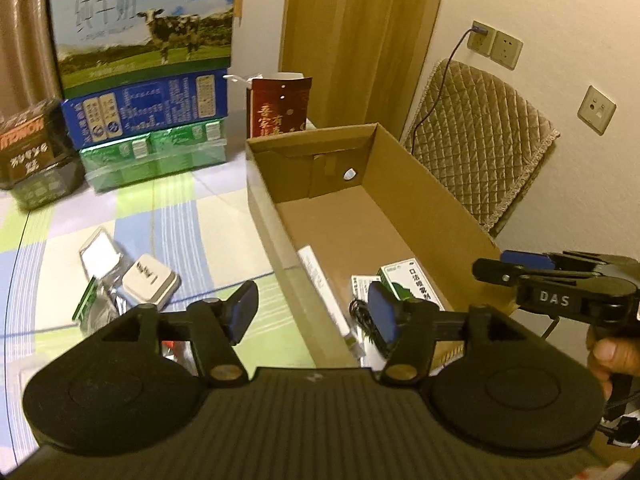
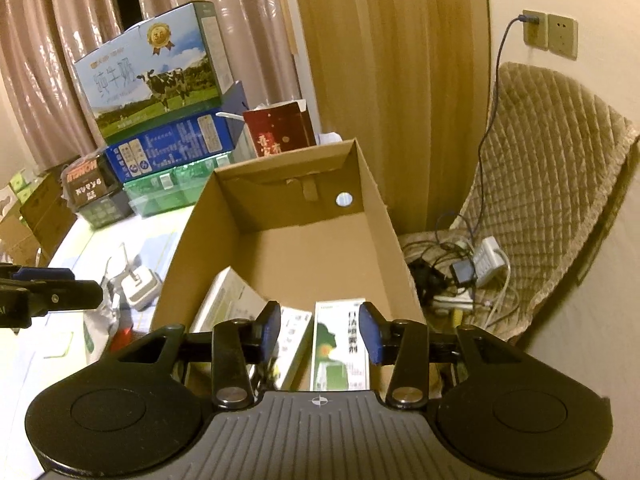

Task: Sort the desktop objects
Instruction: 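Withdraw both tools from the cardboard box back over the table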

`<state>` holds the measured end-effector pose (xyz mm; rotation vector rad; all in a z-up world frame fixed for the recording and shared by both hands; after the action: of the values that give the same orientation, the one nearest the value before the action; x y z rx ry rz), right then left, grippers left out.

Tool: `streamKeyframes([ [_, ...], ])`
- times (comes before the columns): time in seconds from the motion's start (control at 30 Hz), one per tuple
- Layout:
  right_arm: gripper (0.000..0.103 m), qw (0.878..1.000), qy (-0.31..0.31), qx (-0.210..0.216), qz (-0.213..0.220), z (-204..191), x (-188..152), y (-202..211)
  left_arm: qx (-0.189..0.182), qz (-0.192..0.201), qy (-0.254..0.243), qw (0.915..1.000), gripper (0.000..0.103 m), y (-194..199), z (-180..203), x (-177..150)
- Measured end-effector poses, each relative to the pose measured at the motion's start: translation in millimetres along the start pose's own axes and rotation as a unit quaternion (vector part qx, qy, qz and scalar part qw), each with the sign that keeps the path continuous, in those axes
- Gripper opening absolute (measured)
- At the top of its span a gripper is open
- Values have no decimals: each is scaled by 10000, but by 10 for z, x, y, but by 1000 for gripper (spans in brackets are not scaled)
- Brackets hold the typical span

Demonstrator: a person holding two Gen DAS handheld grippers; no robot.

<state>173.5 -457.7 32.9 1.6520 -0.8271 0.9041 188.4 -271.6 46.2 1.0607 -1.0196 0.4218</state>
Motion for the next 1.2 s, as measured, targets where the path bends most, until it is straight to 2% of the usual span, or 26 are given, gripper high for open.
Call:
streamKeyframes([
  [0.13,45,10000,23,79,11,-96,-56,153,80,51,125,9999,67,161,-90,-98],
  [0.3,54,9997,42,240,41,-293,-107,321,216,121,263,9993,77,379,-230,-199],
  [0.4,63,9994,42,325,74,-409,-133,406,300,179,355,9988,84,525,-351,-252],
  [0.47,77,9993,52,365,83,-483,-155,453,417,253,374,9981,88,649,-466,-286],
  [0.53,86,9988,113,460,98,-586,-187,504,551,313,369,9973,94,774,-592,-322],
  [0.77,101,9971,123,744,115,-921,-280,588,1135,353,328,9924,101,1215,-1145,-501],
  [0.93,101,9946,307,989,81,-1222,-380,618,1508,251,403,9874,101,1469,-1512,-716],
  [1.2,101,9861,917,1389,18,-1689,-661,632,1847,203,664,9803,101,1737,-1891,-1010],
])
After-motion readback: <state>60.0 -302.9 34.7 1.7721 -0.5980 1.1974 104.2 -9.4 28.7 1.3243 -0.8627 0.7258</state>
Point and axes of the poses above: each gripper's, at about its wrist camera, not at the fingertips, and y roughly against the way its jaws point, z to its right, x to its top, the point moved 2 cm from there along -y, roughly the way its jaws point, and after that the axes turned 15 degrees about z, right-handed, at the moved point
